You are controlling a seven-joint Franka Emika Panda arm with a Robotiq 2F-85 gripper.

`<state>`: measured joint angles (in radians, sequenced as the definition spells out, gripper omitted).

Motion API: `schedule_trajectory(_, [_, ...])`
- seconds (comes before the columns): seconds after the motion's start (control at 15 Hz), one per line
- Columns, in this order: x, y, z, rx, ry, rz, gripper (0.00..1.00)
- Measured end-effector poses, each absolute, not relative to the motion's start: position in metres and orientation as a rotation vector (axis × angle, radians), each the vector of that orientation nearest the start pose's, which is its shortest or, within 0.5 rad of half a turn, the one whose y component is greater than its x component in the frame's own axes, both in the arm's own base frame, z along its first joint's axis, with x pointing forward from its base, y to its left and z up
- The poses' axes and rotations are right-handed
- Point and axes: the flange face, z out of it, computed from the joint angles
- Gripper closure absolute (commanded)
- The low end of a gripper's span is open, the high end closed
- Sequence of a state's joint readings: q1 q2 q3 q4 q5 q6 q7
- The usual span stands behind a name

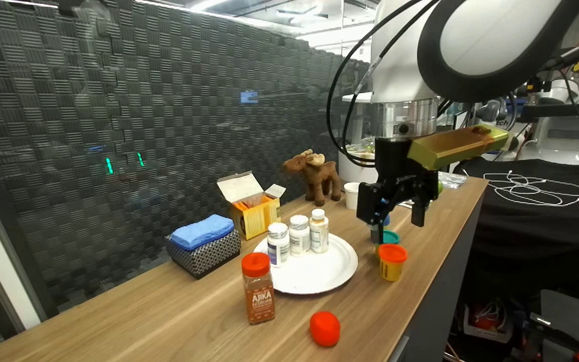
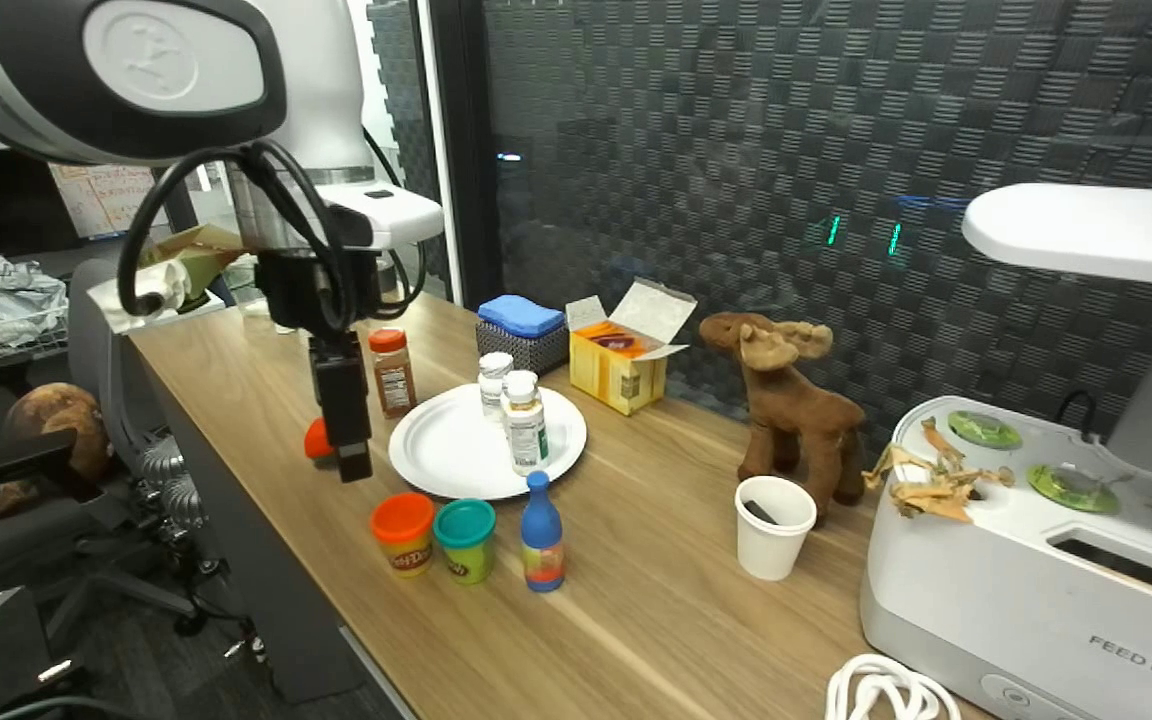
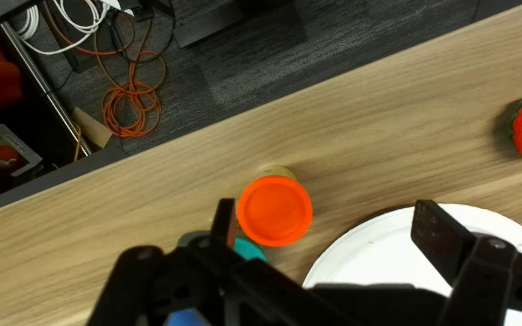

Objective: Put the bottles and orange plushie on the white plate one at a time

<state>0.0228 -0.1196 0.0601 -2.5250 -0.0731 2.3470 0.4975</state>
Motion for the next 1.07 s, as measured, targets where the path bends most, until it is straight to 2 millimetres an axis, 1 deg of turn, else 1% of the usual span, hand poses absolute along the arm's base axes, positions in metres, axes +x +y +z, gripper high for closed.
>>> schedule_trajectory(0.13, [0.445, 0.031, 0.31, -3.155, 0.641, 0.058, 0.0])
schedule_trajectory(0.33, [0.445, 0.025, 0.297, -3.159, 0.741, 0.073, 0.0])
schedule_trajectory(0.67, [0.443, 0.024, 0.27, -3.161, 0.864, 0.125, 0.0])
schedule_trajectory(0.8, [0.446, 0.025, 0.262, -3.142, 0.889, 0.096, 0.0])
schedule_trajectory(1.07, [0.452, 0.022, 0.252, -3.085, 0.932, -0.022, 0.0])
